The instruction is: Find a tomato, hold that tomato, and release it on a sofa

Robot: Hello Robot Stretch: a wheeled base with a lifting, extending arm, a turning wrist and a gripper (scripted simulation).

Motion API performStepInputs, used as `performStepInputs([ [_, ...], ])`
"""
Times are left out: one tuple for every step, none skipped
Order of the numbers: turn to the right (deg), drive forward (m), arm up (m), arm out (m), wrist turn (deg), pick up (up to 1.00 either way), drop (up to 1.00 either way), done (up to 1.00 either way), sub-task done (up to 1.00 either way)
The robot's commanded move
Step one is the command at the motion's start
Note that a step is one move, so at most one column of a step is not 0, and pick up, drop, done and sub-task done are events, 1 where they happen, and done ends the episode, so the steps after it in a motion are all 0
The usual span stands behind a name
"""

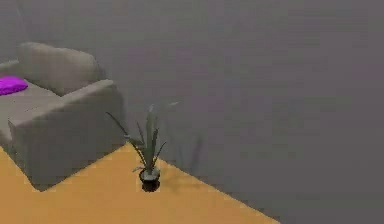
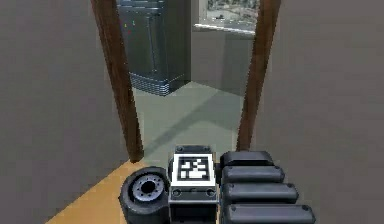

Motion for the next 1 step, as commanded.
performStepInputs([
  [-45.0, 0.0, 0.0, 0.0, 0.0, 0.0, 0.0, 0.0, 0.0],
])
